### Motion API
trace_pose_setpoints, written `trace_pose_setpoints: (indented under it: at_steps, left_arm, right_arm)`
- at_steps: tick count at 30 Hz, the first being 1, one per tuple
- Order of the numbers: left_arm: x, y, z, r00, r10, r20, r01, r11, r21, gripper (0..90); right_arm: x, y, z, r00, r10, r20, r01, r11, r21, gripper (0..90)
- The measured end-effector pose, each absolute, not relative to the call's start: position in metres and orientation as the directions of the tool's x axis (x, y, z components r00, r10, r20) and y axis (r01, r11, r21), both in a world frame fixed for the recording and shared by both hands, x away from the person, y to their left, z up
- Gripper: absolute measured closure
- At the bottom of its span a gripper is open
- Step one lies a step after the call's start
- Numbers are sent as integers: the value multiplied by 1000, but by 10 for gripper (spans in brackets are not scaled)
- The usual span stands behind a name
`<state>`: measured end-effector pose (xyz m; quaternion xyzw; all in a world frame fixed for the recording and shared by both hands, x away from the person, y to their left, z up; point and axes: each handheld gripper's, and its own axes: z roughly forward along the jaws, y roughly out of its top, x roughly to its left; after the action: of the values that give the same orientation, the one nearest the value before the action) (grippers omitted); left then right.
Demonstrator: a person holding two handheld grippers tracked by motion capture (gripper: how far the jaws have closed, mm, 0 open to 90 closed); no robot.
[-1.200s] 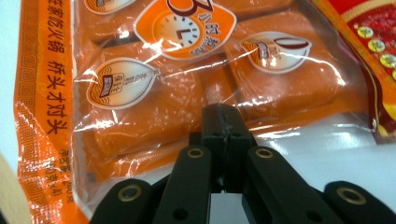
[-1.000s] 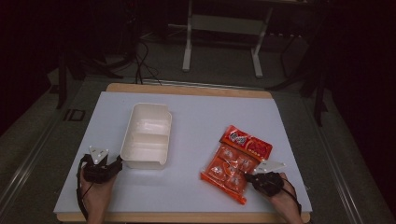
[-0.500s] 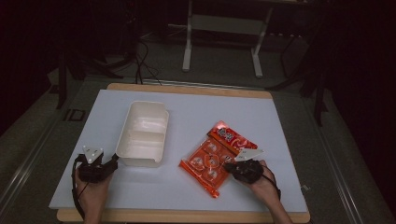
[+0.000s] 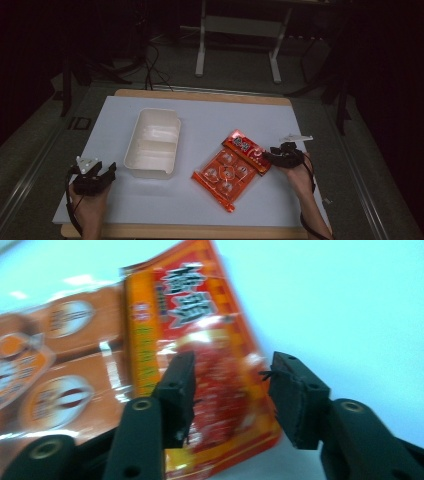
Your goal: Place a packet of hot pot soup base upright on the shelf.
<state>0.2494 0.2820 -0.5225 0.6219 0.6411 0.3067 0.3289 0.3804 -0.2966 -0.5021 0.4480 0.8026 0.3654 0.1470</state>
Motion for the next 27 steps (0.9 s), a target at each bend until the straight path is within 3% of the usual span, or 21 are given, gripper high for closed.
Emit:
trace_pose_setpoints:
  at_steps: [5, 6, 11, 17, 27]
  left_arm:
    - [250, 289, -525, -16, 999, -49, 616, 49, 787, 528]
    - [251, 289, -527, -8, 999, -52, 632, 46, 774, 528]
    - [254, 287, -530, 4, 999, -52, 644, 37, 764, 529]
    - [255, 281, -532, 28, 999, -36, 654, 9, 757, 524]
    - [257, 273, -531, 59, 998, -19, 648, -24, 761, 519]
  right_arm:
    - [397, -305, -510, -542, 824, 165, 662, 297, 688, 424]
    - [404, -307, -515, -561, 790, 248, 696, 288, 657, 444]
    - [412, -306, -525, -591, 713, 377, 743, 301, 597, 510]
    - [416, -305, -524, -612, 669, 423, 751, 323, 576, 611]
    - [426, -279, -518, -680, 608, 409, 728, 501, 467, 739]
